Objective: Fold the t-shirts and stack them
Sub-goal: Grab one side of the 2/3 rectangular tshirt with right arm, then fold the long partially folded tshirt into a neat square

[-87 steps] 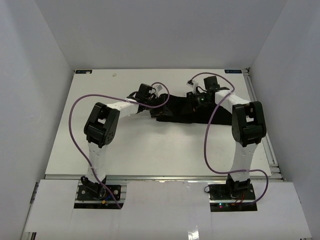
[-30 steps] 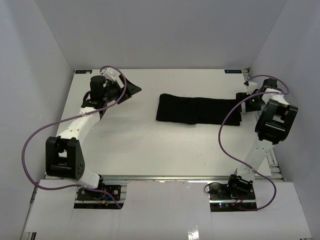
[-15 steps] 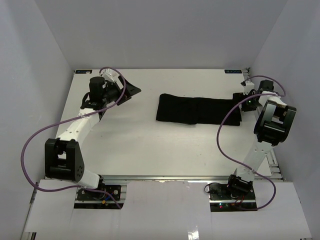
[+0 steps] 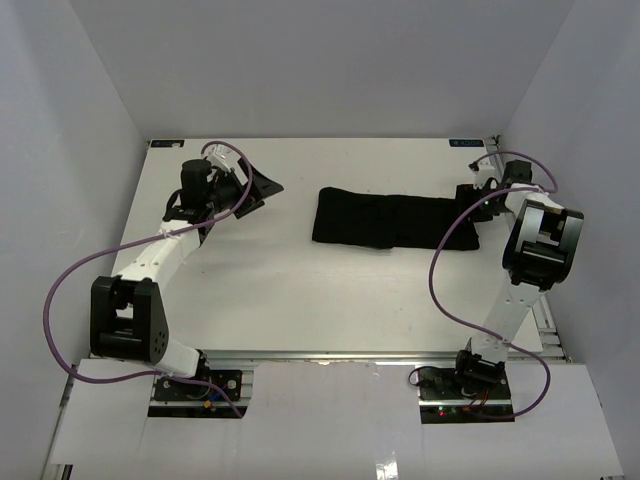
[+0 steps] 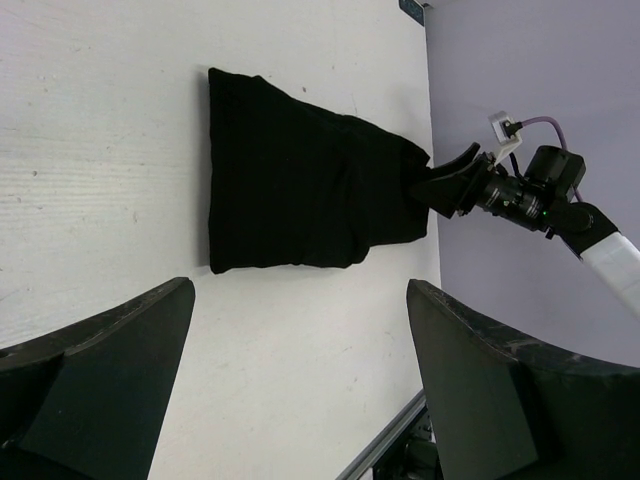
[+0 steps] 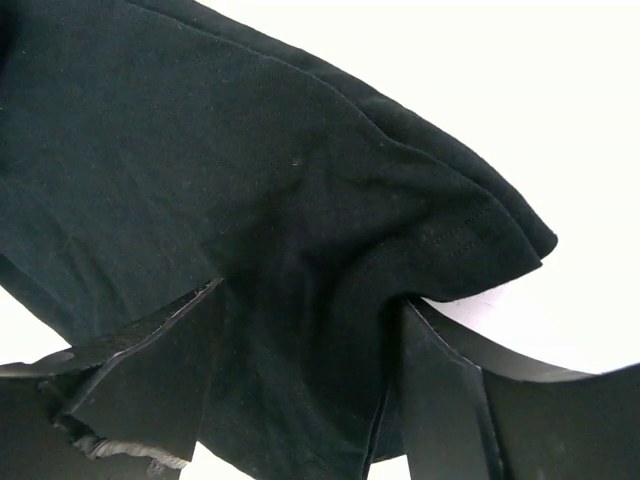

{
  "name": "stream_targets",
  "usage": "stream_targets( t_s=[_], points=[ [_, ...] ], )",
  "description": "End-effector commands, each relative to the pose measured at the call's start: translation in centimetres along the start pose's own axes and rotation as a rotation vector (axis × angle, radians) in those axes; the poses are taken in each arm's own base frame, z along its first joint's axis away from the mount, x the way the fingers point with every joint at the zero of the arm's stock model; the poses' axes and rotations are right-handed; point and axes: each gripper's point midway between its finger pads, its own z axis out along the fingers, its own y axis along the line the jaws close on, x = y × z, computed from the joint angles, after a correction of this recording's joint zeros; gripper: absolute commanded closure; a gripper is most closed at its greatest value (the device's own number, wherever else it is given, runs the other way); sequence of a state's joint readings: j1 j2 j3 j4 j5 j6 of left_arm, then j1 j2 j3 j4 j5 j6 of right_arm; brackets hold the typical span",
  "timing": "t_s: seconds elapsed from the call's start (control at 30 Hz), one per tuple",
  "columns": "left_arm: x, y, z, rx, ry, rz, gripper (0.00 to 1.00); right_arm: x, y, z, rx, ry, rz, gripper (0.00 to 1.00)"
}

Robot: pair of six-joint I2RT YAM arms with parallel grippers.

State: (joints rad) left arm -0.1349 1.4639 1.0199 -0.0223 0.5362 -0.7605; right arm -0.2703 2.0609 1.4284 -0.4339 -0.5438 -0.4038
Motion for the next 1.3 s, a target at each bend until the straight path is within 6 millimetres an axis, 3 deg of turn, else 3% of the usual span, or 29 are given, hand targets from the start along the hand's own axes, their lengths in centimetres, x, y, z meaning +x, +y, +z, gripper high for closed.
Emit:
stream_targets(
  t_s=[0.0,0.2,0.23,0.3,0.37,0.57,0.67,0.8,0.9,1.0,1.2,1.27],
  points=[
    [-0.4,-1.9,-1.2,0.052,-0.02,0.027,0.02,4.6,2.3,0.8,-0.081,0.13,0.153,0.31],
    [0.0,-1.7,-0.5,0.073,0.003,0.011,0.02,3.7,1.5,0.1,-0.087,0.1,0.146,0.59],
    [0.2,-1.7,-0.3,0.076,0.012,0.009,0.02,3.9,1.6,0.2,-0.094,0.11,0.152,0.68],
    [0.7,-1.7,0.6,0.082,0.047,0.007,0.02,3.2,1.5,-0.2,-0.095,0.092,0.138,0.78],
    [1.0,-1.7,1.2,0.081,0.066,0.02,0.02,2.4,1.5,-0.8,-0.091,0.069,0.122,0.82],
    [2.1,-1.2,3.7,0.056,0.13,0.062,0.02,-2.6,2.0,-5.0,-0.053,-0.04,0.014,0.94],
    [3.3,-0.6,5.8,0.036,0.18,0.109,0.02,-5.1,3.7,-7.5,-0.078,-0.093,-0.02,0.94],
    [4.7,0.3,8.7,-0.013,0.235,0.159,0.02,-6.9,5.7,-9.1,-0.117,-0.117,0.011,0.94],
    [4.6,1.3,10.3,-0.051,0.237,0.187,0.03,-7.9,7.7,-9.3,-0.146,-0.124,0.005,0.94],
    [4.0,1.9,11.1,-0.072,0.224,0.198,0.03,-9.1,10.6,-8.9,-0.192,-0.119,-0.03,0.94],
    [4.1,2.0,10.8,-0.076,0.23,0.211,0.03,-11.6,17.1,-5.6,-0.269,-0.079,-0.112,0.94],
    [4.2,2.0,10.5,-0.082,0.231,0.215,0.03,-12.1,18.2,-4.7,-0.287,-0.074,-0.107,0.94]
  ],
)
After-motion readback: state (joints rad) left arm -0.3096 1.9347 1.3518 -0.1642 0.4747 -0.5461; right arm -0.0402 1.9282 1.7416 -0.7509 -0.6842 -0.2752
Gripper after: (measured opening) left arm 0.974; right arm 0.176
